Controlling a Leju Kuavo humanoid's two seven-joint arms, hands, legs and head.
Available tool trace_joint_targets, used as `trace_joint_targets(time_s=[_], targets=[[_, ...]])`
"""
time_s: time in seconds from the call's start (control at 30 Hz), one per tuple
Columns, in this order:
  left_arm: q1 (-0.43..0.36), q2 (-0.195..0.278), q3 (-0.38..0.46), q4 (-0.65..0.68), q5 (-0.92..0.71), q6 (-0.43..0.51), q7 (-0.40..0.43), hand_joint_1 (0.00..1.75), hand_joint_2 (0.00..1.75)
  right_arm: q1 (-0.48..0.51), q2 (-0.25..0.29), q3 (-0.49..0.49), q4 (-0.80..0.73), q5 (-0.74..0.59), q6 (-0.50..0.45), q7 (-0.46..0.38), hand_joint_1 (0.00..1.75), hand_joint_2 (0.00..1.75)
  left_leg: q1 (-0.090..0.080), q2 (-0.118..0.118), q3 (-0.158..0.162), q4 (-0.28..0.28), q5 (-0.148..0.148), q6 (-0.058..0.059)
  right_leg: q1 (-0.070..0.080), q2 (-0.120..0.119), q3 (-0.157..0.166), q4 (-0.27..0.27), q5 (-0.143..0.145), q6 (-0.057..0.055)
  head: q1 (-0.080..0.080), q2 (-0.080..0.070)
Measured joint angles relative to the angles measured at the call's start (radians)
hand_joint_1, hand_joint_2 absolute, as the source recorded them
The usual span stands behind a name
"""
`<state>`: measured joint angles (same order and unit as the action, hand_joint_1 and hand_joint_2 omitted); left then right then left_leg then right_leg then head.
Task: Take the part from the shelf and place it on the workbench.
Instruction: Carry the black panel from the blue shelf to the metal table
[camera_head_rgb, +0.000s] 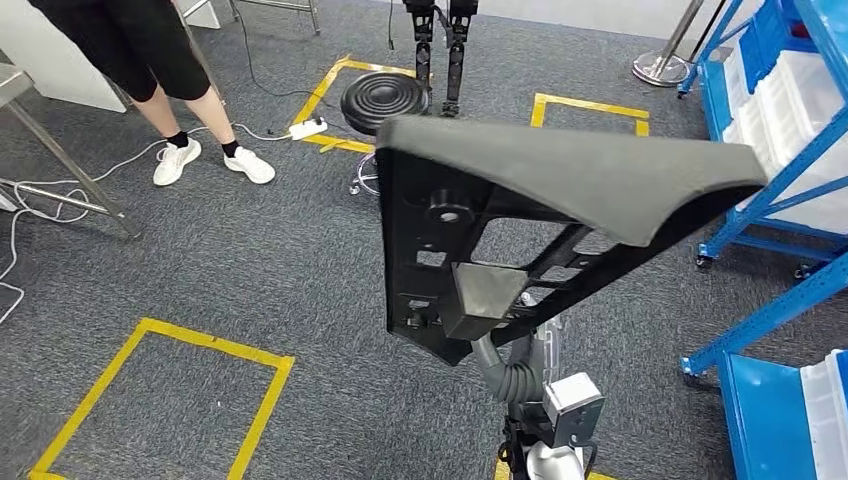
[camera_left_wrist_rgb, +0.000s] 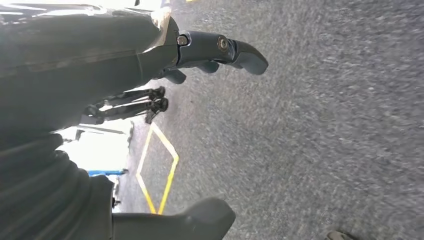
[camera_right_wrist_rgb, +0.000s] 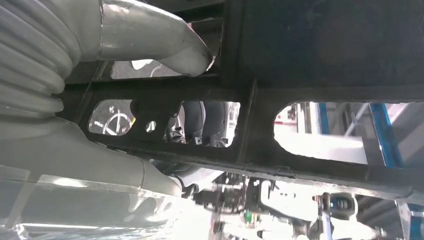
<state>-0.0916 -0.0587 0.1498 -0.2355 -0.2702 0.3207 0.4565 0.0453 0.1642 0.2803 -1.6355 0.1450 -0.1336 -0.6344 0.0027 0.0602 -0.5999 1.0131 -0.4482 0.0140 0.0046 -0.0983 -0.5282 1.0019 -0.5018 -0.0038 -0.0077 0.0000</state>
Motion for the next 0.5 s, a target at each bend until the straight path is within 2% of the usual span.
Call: trace_joint_targets(time_s=[0.03, 0.1, 0.17, 0.2, 0.23, 0.27, 0.3, 0.33, 0.37, 0.4, 0.43, 0.47, 0.5], targets=[[0.000, 0.000, 0.000, 0.000, 0.000, 0.001, 0.000, 0.00, 1.75, 0.000, 0.001, 0.000, 0.000, 0.000, 0.001, 0.000, 1.75, 1.75, 0.001, -0.010, 0.003, -0.005, 0.003, 0.007, 0.000, -0.001, 0.000, 0.003, -0.004, 0.005, 0.000, 0.000], [-0.001, 0.000, 0.001, 0.000, -0.001, 0.002, 0.000, 0.00, 1.75, -0.002, 0.003, -0.001, -0.001, 0.001, 0.002, -0.001, 1.75, 1.75, 0.006, -0.031, 0.012, -0.016, 0.010, 0.020, -0.002, 0.031, -0.017, 0.050, -0.031, 0.009, 0.002, 0.000], [-0.004, -0.001, 0.001, 0.000, -0.002, 0.003, 0.000, 0.00, 1.75, -0.002, 0.001, -0.002, -0.001, 0.001, 0.003, -0.002, 1.75, 1.75, 0.008, -0.054, 0.014, -0.019, 0.013, 0.027, -0.007, 0.075, -0.076, 0.173, -0.085, 0.003, 0.007, 0.000], [-0.005, -0.001, 0.001, 0.000, -0.003, 0.003, 0.000, 0.00, 1.75, -0.002, 0.000, -0.003, 0.000, 0.001, 0.004, -0.002, 1.75, 1.75, 0.008, -0.067, 0.013, -0.018, 0.013, 0.028, -0.009, 0.085, -0.111, 0.240, -0.108, 0.002, 0.009, 0.000], [-0.005, -0.001, 0.001, 0.000, -0.004, 0.004, 0.000, 0.00, 1.75, -0.002, -0.002, -0.004, 0.001, 0.002, 0.004, -0.001, 1.75, 1.75, 0.008, -0.081, 0.013, -0.018, 0.012, 0.028, -0.011, 0.089, -0.137, 0.285, -0.119, 0.004, 0.009, 0.000], [-0.004, -0.001, 0.001, 0.000, -0.005, 0.004, 0.000, 0.00, 1.75, -0.002, -0.002, -0.004, 0.002, 0.002, 0.004, -0.001, 1.75, 1.75, 0.008, -0.095, 0.014, -0.018, 0.012, 0.028, -0.014, 0.091, -0.147, 0.293, -0.112, 0.012, 0.010, 0.000], [-0.003, -0.001, 0.001, 0.000, -0.006, 0.004, 0.000, 0.00, 1.75, -0.002, -0.002, -0.004, 0.003, 0.002, 0.005, 0.000, 1.75, 1.75, 0.009, -0.110, 0.015, -0.017, 0.012, 0.027, -0.017, 0.094, -0.135, 0.259, -0.089, 0.022, 0.010, 0.000], [-0.003, -0.002, 0.001, 0.000, -0.007, 0.004, 0.000, 0.00, 1.75, -0.003, -0.002, -0.004, 0.003, 0.002, 0.005, 0.000, 1.75, 1.75, 0.009, -0.125, 0.017, -0.016, 0.011, 0.025, -0.022, 0.103, -0.108, 0.195, -0.056, 0.032, 0.010, 0.000], [-0.002, -0.003, 0.001, 0.000, -0.008, 0.003, 0.000, 0.00, 1.75, -0.004, -0.002, -0.004, 0.003, 0.002, 0.005, 0.000, 1.75, 1.75, 0.008, -0.139, 0.018, -0.014, 0.009, 0.021, -0.027, 0.122, -0.078, 0.122, -0.024, 0.040, 0.011, 0.000], [-0.002, -0.003, 0.001, 0.000, -0.009, 0.003, 0.000, 0.00, 1.75, -0.004, -0.002, -0.004, 0.003, 0.002, 0.005, 0.000, 1.75, 1.75, 0.007, -0.151, 0.017, -0.010, 0.007, 0.016, -0.032, 0.137, -0.054, 0.065, -0.001, 0.042, 0.011, 0.000], [-0.002, -0.003, 0.001, 0.000, -0.011, 0.003, 0.000, 0.00, 1.75, -0.004, -0.002, -0.004, 0.003, 0.002, 0.005, 0.000, 1.75, 1.75, 0.006, -0.160, 0.014, -0.008, 0.005, 0.011, -0.033, 0.148, -0.039, 0.031, 0.011, 0.040, 0.011, 0.000], [0.000, -0.002, 0.001, 0.000, -0.011, 0.003, 0.000, 0.00, 1.75, -0.004, -0.001, -0.004, 0.004, 0.002, 0.006, 0.000, 1.75, 1.75, 0.007, -0.167, 0.011, -0.006, 0.005, 0.004, -0.032, 0.152, -0.034, 0.020, 0.016, 0.034, 0.010, 0.000], [0.002, -0.001, 0.002, 0.000, -0.012, 0.004, 0.000, 0.00, 1.75, -0.004, 0.000, -0.004, 0.004, 0.002, 0.006, 0.000, 1.75, 1.75, 0.009, -0.174, 0.008, -0.006, 0.006, -0.001, -0.030, 0.144, -0.032, 0.020, 0.018, 0.027, 0.009, 0.000]])
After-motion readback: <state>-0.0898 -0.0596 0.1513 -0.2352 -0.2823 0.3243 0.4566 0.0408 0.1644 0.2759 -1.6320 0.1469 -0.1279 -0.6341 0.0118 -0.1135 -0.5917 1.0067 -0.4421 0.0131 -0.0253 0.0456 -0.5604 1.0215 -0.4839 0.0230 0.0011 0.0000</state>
